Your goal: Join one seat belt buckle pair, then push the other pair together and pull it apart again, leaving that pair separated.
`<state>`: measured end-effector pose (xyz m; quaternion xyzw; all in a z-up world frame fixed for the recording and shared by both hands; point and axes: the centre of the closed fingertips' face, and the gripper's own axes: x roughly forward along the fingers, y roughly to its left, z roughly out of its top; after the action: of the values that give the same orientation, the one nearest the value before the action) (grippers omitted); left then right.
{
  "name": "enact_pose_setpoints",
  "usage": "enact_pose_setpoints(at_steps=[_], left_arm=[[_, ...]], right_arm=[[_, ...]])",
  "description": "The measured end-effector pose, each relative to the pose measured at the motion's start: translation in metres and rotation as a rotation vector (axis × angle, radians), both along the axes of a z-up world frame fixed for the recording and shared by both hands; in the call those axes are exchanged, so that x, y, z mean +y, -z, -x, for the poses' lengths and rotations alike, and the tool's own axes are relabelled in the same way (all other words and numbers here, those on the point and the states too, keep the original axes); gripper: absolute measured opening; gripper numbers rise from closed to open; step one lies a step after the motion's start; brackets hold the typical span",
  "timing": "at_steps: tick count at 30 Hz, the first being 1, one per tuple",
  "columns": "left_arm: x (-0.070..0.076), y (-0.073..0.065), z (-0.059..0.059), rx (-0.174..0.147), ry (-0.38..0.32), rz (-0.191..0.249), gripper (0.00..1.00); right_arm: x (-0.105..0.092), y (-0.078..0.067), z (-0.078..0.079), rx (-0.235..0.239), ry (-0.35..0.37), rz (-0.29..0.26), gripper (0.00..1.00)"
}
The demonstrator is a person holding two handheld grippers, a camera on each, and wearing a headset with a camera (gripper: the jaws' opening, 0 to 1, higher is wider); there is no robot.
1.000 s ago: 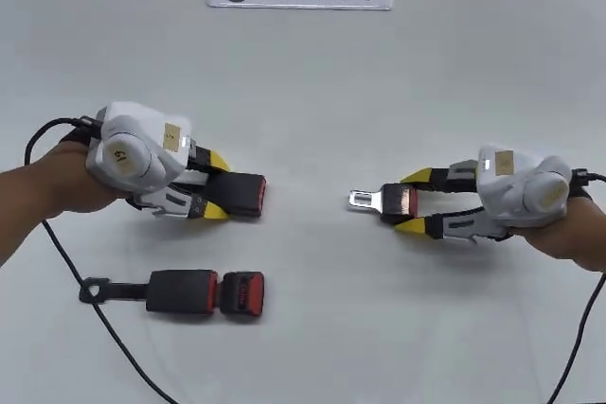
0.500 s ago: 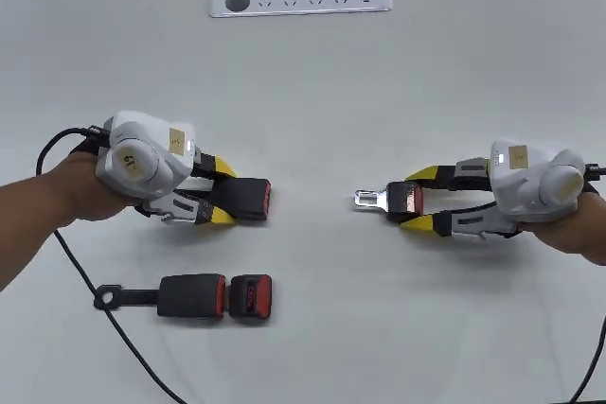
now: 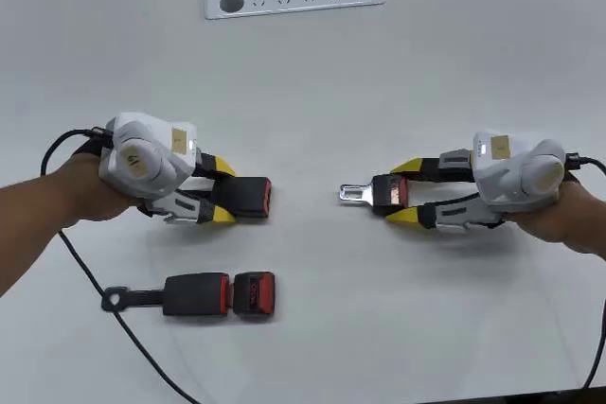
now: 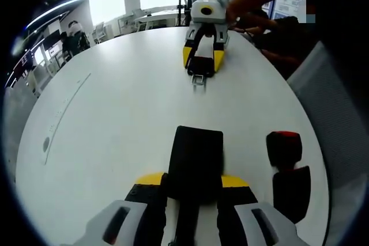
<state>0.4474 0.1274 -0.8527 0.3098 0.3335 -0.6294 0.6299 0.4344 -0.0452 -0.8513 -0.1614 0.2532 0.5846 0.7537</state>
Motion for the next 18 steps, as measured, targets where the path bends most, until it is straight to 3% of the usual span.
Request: enact_pose_setpoints(at_steps=[18], left_arm=[[0.001,0.0,-0.001,-0.003,0.002,-0.028,0.34]], right_arm=[[0.064,0.001,0.0,-0.009,-0.032,-0.028,0.34]])
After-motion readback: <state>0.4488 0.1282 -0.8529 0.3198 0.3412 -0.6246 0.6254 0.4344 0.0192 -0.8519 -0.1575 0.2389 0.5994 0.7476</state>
